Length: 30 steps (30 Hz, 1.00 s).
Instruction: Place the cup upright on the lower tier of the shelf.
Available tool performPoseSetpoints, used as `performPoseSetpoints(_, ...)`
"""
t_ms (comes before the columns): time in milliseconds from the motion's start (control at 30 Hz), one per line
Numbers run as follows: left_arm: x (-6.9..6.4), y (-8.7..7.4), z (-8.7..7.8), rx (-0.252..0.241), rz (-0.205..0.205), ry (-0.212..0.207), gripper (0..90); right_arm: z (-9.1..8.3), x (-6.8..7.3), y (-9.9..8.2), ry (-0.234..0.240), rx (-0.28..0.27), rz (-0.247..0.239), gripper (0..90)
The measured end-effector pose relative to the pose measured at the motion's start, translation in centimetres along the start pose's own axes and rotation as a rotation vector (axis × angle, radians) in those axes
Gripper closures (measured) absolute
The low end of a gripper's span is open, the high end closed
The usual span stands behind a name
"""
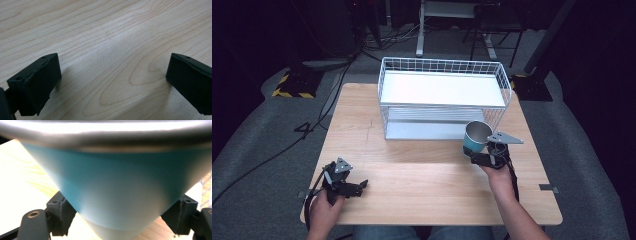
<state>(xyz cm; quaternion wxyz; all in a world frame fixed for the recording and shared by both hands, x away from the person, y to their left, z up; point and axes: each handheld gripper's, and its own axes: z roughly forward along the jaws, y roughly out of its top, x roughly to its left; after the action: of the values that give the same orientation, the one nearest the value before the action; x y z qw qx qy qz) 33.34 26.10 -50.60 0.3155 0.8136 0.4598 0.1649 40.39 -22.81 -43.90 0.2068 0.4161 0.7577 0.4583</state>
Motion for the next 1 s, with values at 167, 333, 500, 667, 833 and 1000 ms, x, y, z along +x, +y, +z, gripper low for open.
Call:
performPoseSetpoints(167,0.0,0.0,0.0,0.0,-0.002,0.004,0.3,1.2,0.4,0.9,0.004,0.002,-0.008,22.9)
performPoseSetpoints(333,-0.1,0.0,0.0,-0.003,-0.005,0.006,0.3,2.5,0.8,1.8,0.007,0.003,-0.015,22.9)
performPoseSetpoints(500,-0.1,0.0,0.0,0.0,-0.006,0.007,0.3,3.8,1.2,2.6,0.014,0.0,-0.014,22.9)
performPoseSetpoints(667,-0.1,0.0,0.0,-0.003,-0.012,0.008,0.2,5.1,1.5,2.9,0.018,0.0,-0.012,22.9)
performPoseSetpoints(833,-0.1,0.0,0.0,-0.002,-0.01,0.008,0.3,6.3,1.7,2.9,0.02,0.005,-0.018,22.9)
performPoseSetpoints(1000,-0.1,0.0,0.0,-0.003,-0.014,0.01,0.2,7.4,1.7,3.1,0.01,0.013,-0.018,22.9)
